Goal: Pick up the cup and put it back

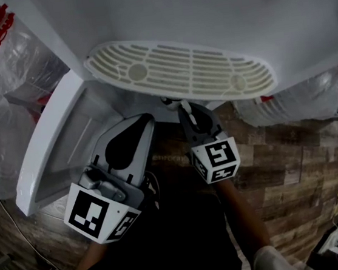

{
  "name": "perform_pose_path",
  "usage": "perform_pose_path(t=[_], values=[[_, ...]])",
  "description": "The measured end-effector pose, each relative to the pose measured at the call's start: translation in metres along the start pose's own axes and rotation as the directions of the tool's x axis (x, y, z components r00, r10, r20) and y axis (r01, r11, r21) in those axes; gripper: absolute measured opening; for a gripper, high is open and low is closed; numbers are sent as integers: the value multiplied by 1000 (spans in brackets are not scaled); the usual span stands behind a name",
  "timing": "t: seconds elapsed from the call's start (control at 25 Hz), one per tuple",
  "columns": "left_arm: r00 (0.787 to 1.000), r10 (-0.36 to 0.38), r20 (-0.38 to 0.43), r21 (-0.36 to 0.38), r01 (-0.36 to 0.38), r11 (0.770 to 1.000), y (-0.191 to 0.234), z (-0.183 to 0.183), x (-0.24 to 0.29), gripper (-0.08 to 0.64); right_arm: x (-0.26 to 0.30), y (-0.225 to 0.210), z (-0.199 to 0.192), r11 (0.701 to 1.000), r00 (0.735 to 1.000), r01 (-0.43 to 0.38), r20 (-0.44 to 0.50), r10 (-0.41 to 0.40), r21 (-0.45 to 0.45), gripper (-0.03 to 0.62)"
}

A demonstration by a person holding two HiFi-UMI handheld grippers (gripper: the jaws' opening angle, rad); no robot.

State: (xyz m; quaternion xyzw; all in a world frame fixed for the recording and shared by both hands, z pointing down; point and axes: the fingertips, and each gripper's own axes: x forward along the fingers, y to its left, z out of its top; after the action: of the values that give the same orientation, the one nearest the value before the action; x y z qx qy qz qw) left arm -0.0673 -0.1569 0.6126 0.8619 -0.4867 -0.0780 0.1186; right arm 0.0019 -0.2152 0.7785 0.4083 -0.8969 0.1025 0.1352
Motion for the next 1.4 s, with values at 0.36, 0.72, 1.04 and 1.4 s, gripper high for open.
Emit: perform_pose_path(t=[0.36,0.72,1.04,1.4], values=[[1000,24,7,4,-24,1000,4,3,-2,8,-37,27,37,997,994,-81,69,82,-17,72],[997,71,-5,5,-71,997,9,7,-8,8,-76,49,71,989,985,-141,93,145,-47,72],[995,100,-8,32,-99,995,7,25,-17,8,-109,61,98,976,974,-200,92,207,-82,72],[998,62,-15,81,-61,995,-2,50,-27,8,-150,80,134,956,951,-267,127,281,-119,72]])
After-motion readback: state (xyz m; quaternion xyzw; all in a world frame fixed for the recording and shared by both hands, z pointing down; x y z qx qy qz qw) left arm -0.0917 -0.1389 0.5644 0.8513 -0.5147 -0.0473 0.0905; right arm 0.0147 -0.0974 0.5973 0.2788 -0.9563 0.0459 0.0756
